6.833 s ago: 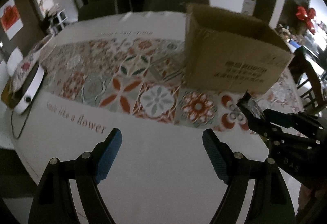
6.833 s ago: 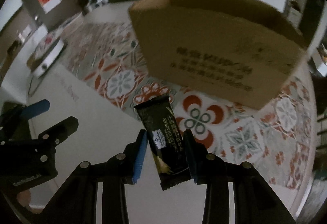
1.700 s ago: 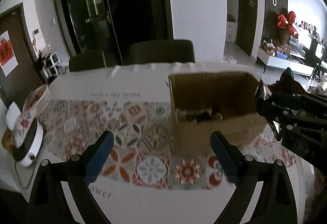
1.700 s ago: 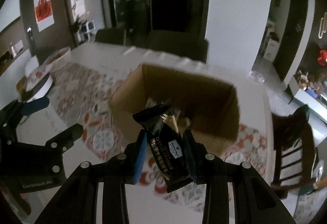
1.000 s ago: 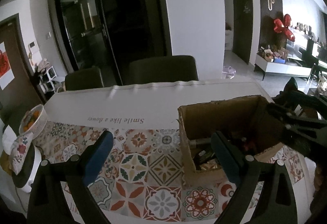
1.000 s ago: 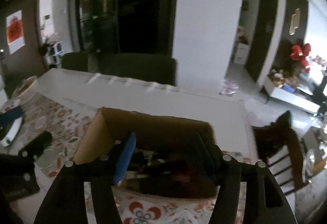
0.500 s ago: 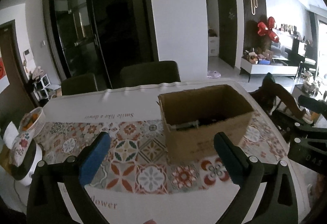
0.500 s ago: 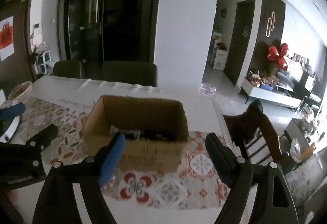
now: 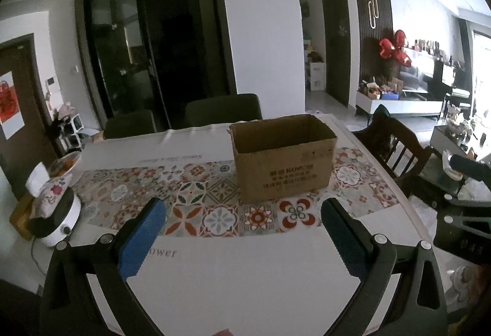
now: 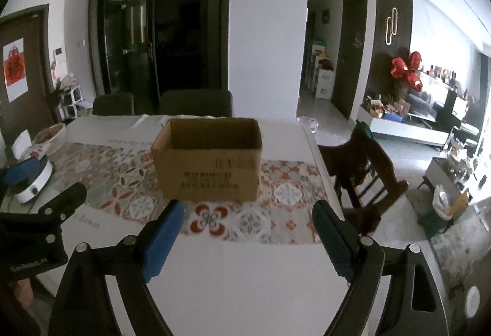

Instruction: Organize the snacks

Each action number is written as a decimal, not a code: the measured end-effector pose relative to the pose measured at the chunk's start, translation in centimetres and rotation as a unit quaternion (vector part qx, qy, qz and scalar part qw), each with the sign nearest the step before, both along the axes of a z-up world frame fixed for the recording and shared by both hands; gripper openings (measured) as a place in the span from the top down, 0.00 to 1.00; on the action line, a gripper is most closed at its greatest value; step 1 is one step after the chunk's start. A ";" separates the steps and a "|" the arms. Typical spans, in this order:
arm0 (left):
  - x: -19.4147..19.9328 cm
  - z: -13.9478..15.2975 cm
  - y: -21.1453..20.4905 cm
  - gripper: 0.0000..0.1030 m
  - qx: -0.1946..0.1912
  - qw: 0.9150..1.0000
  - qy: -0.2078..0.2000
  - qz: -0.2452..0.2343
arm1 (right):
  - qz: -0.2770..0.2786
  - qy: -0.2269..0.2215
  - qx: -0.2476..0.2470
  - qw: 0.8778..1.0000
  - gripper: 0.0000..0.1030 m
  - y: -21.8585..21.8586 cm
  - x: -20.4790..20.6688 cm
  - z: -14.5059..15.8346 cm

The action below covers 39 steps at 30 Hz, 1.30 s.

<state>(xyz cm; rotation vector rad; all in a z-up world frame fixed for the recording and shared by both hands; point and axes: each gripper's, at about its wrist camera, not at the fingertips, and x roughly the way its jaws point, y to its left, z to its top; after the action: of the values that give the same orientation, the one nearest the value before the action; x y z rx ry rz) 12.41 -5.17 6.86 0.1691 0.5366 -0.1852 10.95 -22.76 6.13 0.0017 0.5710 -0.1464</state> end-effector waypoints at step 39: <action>-10.9 0.4 0.6 0.00 -0.006 1.000 -0.020 -0.007 | 0.010 -0.014 0.001 1.000 0.17 0.9 -12.1 -0.1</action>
<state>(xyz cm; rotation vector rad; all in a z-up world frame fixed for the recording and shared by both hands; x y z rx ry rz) 1.52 -4.57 7.25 0.1639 0.4940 -0.1995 -1.12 -21.81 6.06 0.0001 0.5435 -0.1254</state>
